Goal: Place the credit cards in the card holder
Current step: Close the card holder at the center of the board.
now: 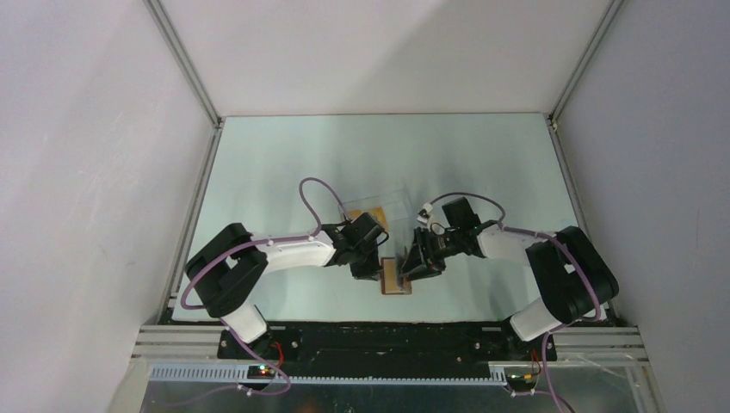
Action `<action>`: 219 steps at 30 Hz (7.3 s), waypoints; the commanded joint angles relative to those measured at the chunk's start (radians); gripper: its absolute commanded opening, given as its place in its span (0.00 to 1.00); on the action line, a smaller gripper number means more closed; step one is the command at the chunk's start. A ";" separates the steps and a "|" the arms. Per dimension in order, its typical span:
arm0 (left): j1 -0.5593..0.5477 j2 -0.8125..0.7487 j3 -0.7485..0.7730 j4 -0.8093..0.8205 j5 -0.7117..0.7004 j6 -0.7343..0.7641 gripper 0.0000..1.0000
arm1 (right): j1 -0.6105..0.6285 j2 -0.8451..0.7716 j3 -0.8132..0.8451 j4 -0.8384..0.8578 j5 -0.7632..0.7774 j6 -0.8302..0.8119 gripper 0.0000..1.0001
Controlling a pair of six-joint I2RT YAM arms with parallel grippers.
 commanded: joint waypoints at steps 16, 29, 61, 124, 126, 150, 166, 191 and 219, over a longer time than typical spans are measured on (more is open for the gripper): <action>-0.005 -0.059 0.013 -0.007 -0.008 0.033 0.20 | 0.107 0.172 0.143 0.012 0.138 -0.027 0.49; 0.029 -0.116 -0.028 -0.042 -0.065 0.025 0.31 | 0.145 0.252 0.216 -0.133 0.271 -0.057 0.18; 0.064 -0.060 -0.029 -0.085 -0.074 0.068 0.38 | 0.156 0.284 0.248 -0.212 0.303 -0.084 0.02; -0.017 0.126 0.119 -0.078 0.031 0.125 0.34 | 0.090 0.218 0.247 -0.330 0.313 -0.148 0.03; -0.017 0.134 0.129 -0.094 0.030 0.131 0.27 | 0.090 0.226 0.247 -0.328 0.309 -0.148 0.03; 0.130 0.032 0.044 -0.074 0.210 0.258 0.00 | 0.139 0.344 0.247 -0.356 0.396 -0.164 0.02; 0.199 -0.125 -0.006 0.038 0.512 0.325 0.00 | 0.143 0.354 0.247 -0.337 0.371 -0.169 0.02; 0.248 -0.154 -0.054 0.244 0.700 0.198 0.11 | 0.149 0.367 0.248 -0.299 0.354 -0.138 0.01; 0.250 -0.302 -0.217 -0.002 0.293 0.066 0.39 | 0.185 0.262 0.282 -0.285 0.297 -0.056 0.25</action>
